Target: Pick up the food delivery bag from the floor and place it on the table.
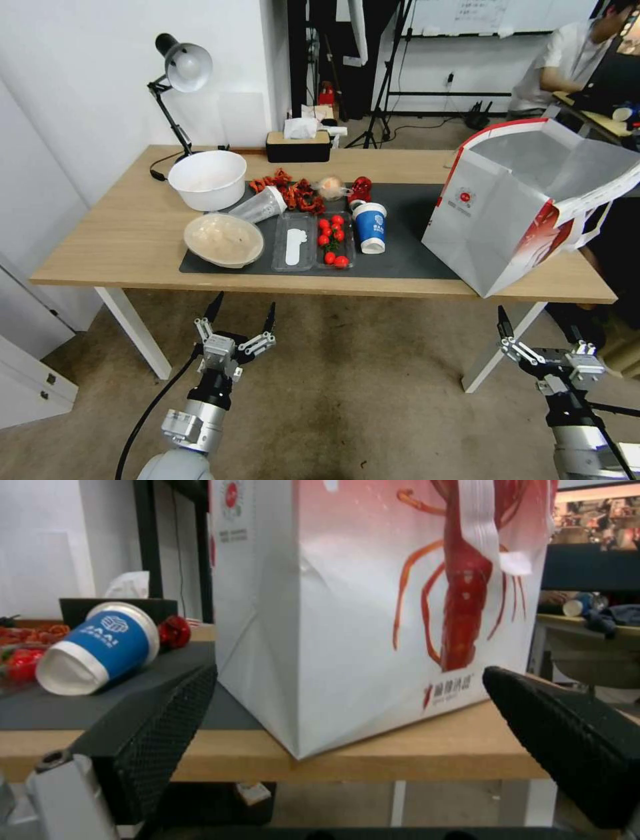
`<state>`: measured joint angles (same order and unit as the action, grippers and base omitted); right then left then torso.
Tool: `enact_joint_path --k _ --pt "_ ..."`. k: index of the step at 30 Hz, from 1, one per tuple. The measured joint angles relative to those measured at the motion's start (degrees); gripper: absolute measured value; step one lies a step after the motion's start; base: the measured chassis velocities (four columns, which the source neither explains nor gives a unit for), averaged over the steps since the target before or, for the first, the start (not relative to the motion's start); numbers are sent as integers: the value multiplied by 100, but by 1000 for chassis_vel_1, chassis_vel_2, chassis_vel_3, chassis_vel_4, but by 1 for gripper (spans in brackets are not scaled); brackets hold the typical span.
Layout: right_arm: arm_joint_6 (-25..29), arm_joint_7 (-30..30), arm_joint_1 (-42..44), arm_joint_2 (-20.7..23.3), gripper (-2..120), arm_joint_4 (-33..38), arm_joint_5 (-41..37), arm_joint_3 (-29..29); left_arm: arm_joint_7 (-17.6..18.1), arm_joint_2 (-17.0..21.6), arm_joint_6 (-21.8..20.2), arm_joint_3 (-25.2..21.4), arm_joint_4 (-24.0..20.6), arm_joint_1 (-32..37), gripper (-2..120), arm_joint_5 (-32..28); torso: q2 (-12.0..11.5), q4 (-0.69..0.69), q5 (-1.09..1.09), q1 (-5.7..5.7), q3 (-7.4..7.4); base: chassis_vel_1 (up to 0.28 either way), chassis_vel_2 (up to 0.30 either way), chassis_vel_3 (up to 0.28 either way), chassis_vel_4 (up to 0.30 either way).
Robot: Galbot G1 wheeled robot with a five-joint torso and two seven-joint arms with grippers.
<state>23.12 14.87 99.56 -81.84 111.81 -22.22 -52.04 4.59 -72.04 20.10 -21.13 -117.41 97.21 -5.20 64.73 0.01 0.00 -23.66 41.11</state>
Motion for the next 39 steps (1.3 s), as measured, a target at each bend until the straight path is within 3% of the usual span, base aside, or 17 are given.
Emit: enact_joint_path --k 13,39 --pt "-347 -180 -157 110 100 -3 71 40 154 -64 170 0 202 -34 100 175 0 0 0 0 0 0 0 0 0" --pt "-370 -101 -177 117 100 25 156 40 214 -66 159 -12 245 -34 100 222 0 0 0 0 0 0 0 0 0"
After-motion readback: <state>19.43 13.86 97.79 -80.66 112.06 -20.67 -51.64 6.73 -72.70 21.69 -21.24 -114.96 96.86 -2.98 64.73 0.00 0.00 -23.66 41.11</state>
